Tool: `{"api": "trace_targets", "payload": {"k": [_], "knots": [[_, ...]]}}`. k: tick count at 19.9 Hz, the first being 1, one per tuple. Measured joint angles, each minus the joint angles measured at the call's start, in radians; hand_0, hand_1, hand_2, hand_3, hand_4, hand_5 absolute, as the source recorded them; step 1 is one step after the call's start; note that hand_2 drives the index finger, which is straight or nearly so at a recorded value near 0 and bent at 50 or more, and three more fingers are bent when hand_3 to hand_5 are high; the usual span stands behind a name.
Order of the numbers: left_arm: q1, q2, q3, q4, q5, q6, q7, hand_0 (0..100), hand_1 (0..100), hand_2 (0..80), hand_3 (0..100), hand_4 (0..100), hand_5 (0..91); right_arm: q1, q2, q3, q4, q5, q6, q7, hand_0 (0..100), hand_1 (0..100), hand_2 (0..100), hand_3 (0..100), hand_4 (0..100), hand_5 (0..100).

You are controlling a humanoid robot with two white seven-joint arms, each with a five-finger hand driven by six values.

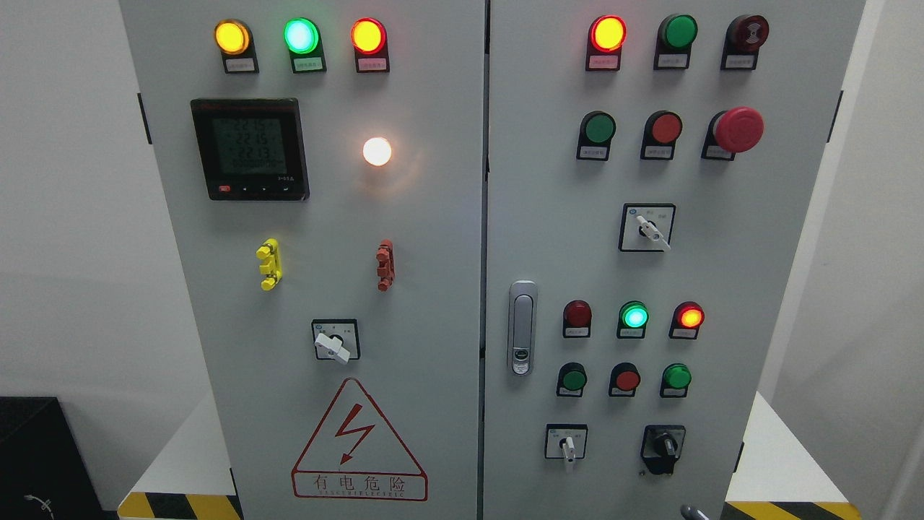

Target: Flip black knob to close circuit

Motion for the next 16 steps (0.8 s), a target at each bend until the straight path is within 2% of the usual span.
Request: {"api": "trace_targets", "payload": {"k": [16], "knots": [[0.0,0.0,0.0,0.0,0.0,-0.003,0.0,0,0,0.0,0,0,0.0,0.031,0.001,0.008,0.01,-0.026,0.0,0.004,0,7,0,0,0,0]]}}
